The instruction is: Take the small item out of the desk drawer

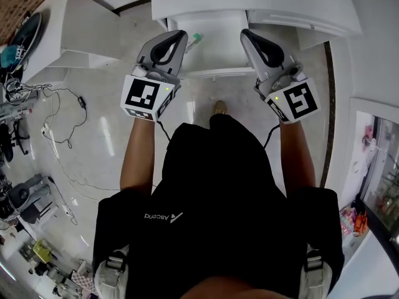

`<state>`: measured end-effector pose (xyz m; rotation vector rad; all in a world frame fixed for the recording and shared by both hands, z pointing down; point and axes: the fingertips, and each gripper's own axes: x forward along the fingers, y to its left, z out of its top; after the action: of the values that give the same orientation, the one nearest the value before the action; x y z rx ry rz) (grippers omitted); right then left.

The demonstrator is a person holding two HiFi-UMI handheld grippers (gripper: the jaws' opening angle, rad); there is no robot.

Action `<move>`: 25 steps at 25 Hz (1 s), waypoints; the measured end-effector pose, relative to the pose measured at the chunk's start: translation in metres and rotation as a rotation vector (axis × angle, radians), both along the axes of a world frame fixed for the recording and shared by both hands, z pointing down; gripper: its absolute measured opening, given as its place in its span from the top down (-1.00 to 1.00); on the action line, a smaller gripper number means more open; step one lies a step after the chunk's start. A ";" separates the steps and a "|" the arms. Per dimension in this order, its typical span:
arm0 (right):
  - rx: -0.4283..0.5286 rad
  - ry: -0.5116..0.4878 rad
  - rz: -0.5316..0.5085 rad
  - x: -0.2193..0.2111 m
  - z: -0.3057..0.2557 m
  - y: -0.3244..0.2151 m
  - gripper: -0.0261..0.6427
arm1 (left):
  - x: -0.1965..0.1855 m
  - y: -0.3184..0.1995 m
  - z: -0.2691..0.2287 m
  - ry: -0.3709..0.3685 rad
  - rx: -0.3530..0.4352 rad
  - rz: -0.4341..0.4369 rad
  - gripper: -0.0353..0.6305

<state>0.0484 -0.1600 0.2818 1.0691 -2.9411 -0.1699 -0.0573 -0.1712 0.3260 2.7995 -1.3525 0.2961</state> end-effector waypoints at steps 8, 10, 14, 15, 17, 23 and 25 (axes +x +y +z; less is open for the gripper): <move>-0.037 -0.021 -0.013 0.005 0.015 -0.022 0.92 | 0.000 -0.037 0.062 -0.089 -0.158 -0.035 0.90; -0.046 -0.023 -0.006 0.006 0.021 -0.024 0.92 | -0.001 -0.045 0.082 -0.114 -0.199 -0.035 0.90; -0.059 -0.025 0.024 0.013 0.025 -0.034 0.92 | 0.000 -0.060 0.116 -0.164 -0.282 -0.027 0.89; -0.062 -0.024 0.031 0.014 0.025 -0.036 0.92 | 0.000 -0.063 0.125 -0.180 -0.303 -0.028 0.89; -0.070 -0.019 0.039 0.015 0.027 -0.039 0.92 | -0.003 -0.069 0.144 -0.216 -0.346 -0.029 0.88; -0.109 -0.003 0.060 0.015 0.044 -0.054 0.92 | -0.005 -0.087 0.200 -0.299 -0.465 0.004 0.71; -0.124 0.003 0.066 0.015 0.050 -0.059 0.92 | -0.007 -0.093 0.218 -0.332 -0.489 0.012 0.64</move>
<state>0.0632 -0.2185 0.3316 1.1453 -2.8653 0.0119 -0.0647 -0.2643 0.5445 2.4153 -1.1110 0.9796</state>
